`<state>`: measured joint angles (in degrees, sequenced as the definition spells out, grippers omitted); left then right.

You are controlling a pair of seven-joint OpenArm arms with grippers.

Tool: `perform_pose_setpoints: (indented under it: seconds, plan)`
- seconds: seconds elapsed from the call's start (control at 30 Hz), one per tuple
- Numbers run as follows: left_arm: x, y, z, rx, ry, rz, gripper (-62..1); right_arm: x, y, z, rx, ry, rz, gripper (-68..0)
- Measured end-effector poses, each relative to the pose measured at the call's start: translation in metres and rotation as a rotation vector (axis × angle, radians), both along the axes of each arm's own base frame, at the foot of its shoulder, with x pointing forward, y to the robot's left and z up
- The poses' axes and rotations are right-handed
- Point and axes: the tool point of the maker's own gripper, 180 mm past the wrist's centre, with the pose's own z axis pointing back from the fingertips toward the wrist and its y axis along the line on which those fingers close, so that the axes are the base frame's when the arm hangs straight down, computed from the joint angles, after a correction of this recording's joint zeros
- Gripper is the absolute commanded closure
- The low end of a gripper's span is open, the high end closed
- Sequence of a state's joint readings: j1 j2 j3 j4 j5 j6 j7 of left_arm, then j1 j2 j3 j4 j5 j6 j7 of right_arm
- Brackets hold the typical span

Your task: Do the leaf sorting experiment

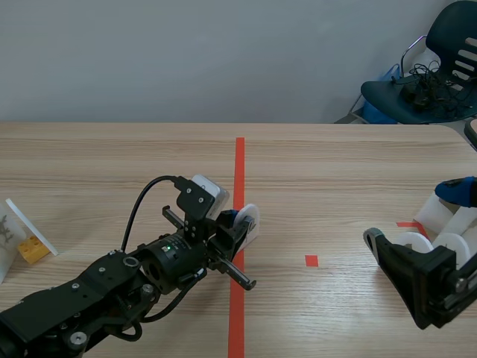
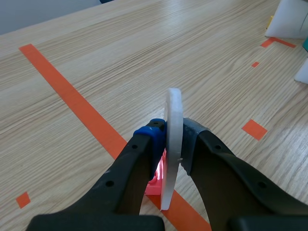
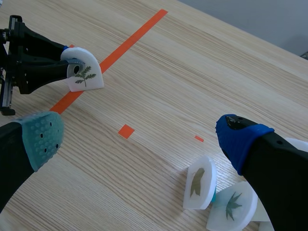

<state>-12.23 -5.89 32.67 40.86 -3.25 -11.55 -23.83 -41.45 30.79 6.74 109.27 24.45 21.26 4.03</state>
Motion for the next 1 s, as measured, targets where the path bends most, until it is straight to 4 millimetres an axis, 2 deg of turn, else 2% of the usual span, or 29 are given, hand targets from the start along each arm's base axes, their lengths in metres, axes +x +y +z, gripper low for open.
perform_pose_setpoints:
  seconds: [0.2,0.3,0.4,0.47,0.57,0.8,0.9,1.0]
  plan:
    - [-0.003,-0.002,0.007,0.041,0.010,-0.018,-4.0,0.000,0.000,0.000,0.000,0.000,0.000,-67.9]
    - [-0.008,0.001,0.030,0.040,-0.028,-0.024,-4.0,0.000,0.000,0.000,0.000,0.000,0.000,-67.9]
    - [-0.012,0.017,0.054,0.012,-0.045,0.016,-4.0,0.000,0.000,0.000,0.000,0.000,0.000,-67.9]
    - [-0.014,0.041,0.064,-0.004,-0.046,0.082,-4.0,0.000,0.000,0.000,0.000,0.000,0.000,-67.9]
    - [-0.017,0.091,0.066,-0.018,-0.017,0.229,-4.0,0.000,0.000,0.000,0.000,0.001,0.000,-67.9]
    - [-0.034,0.207,0.045,-0.029,0.079,0.596,-4.0,0.000,0.000,0.000,0.000,0.000,0.000,-67.9]
    - [-0.037,0.244,0.040,-0.011,0.085,0.713,-4.0,0.000,0.000,0.000,0.000,0.000,0.000,-67.9]
    - [-0.035,0.268,0.039,-0.055,0.095,0.795,-4.0,0.000,0.000,0.000,0.000,0.000,0.000,-67.9]
